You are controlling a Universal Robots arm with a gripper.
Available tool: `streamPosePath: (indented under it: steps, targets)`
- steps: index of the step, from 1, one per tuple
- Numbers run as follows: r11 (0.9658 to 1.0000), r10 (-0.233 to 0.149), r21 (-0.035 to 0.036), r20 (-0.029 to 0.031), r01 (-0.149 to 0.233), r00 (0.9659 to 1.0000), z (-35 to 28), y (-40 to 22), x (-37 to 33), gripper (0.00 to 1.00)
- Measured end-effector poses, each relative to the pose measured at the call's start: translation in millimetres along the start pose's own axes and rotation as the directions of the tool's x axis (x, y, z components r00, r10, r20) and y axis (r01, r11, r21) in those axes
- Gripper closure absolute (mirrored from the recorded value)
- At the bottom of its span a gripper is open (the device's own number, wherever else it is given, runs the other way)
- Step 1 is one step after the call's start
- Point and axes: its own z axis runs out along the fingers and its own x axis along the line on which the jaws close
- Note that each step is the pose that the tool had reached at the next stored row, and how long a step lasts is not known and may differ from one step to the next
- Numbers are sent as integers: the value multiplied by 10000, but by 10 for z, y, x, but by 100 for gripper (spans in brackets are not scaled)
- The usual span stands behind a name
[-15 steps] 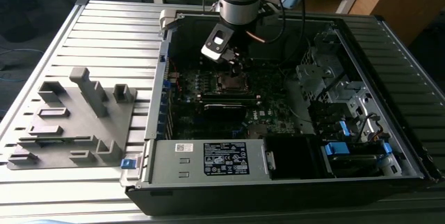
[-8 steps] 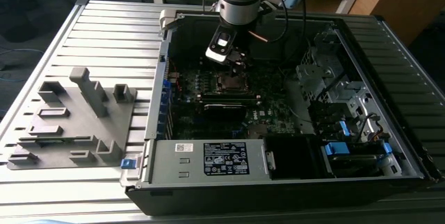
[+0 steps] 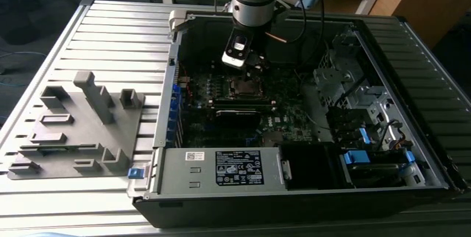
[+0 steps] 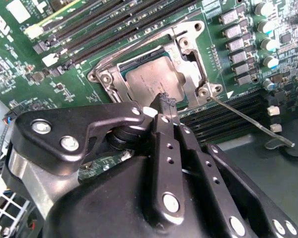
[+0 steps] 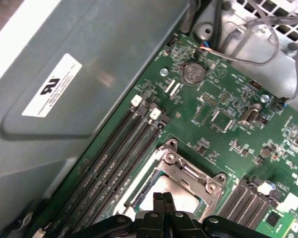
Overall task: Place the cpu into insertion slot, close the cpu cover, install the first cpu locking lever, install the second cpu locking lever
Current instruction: 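Close the cpu cover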
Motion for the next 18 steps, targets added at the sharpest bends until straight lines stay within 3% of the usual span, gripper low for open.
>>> streamPosePath:
  steps: [18]
  targets:
    - [10000,-100,0,-9,100,9999,0,0,0,89]
